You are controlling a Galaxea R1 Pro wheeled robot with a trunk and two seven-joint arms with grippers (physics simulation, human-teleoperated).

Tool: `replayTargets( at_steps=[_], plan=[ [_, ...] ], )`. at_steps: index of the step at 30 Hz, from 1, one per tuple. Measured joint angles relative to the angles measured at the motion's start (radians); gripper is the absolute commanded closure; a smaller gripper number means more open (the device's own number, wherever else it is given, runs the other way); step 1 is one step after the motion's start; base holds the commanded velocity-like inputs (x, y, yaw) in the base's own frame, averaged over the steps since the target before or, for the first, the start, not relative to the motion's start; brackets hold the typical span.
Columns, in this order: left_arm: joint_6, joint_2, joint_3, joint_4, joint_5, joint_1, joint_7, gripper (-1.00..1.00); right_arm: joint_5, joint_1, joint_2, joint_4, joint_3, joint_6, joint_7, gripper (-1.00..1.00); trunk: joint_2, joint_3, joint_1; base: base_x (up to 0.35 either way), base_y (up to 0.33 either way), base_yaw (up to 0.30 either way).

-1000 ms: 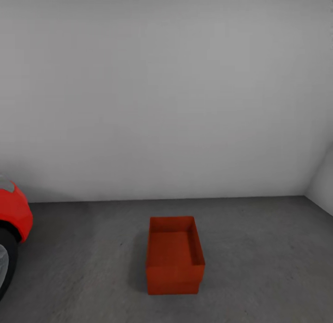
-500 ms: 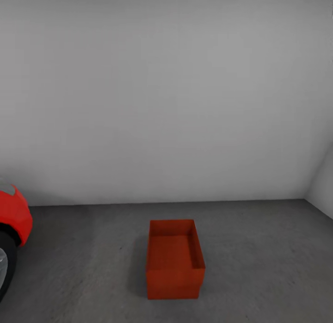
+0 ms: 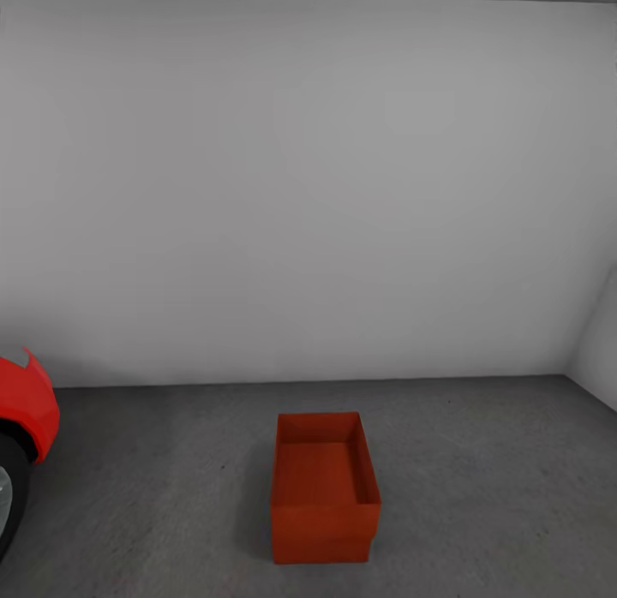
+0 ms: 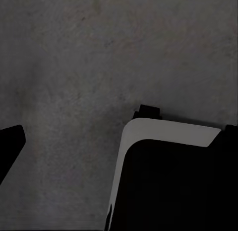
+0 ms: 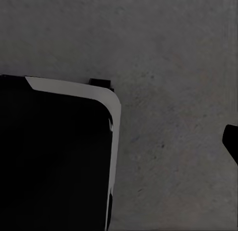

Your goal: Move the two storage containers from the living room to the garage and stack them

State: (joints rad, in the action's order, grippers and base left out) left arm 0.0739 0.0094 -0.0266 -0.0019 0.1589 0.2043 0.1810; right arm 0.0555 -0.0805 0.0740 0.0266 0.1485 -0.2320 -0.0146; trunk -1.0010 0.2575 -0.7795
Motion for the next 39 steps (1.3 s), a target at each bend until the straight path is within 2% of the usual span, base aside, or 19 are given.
replayTargets(
  at_steps=[4,14,22,25,33,39],
  plan=[
    [0.001,0.0,-0.001,0.0,-0.002,-0.015,-0.013,-1.0,0.0,0.0,-0.014,0.0,-0.009,0.005,-0.006,-1.0,0.0,-0.007,0.0,0.0,0.0,0.0],
    [0.004,0.003,0.0,0.0,-0.002,-0.019,-0.019,-1.0,0.001,0.0,-0.016,0.0,-0.027,0.006,-0.009,-1.0,0.0,-0.023,0.0,0.0,0.0,0.0],
    [0.007,0.004,-0.001,0.0,-0.002,-0.019,-0.02,-1.0,0.001,0.0,-0.006,0.0,-0.083,0.006,-0.009,-1.0,0.0,-0.036,0.0,0.0,0.0,0.0],
    [0.007,0.004,0.0,0.0,-0.002,-0.019,-0.025,-1.0,0.001,0.0,-0.006,0.0,-0.088,0.006,-0.01,-1.0,0.0,-0.041,0.0,0.0,0.0,0.0],
    [0.004,0.007,0.0,-0.001,0.001,-0.019,-0.083,-1.0,0.0,0.0,-0.005,0.0,-0.089,0.006,-0.01,-1.0,0.0,-0.054,0.0,0.0,0.0,0.0],
    [0.003,0.006,0.0,-0.001,0.002,-0.019,-0.092,-1.0,-0.003,0.0,-0.005,0.0,-0.086,0.006,-0.01,-1.0,0.0,-0.064,0.0,0.0,0.0,0.0]
  ],
)
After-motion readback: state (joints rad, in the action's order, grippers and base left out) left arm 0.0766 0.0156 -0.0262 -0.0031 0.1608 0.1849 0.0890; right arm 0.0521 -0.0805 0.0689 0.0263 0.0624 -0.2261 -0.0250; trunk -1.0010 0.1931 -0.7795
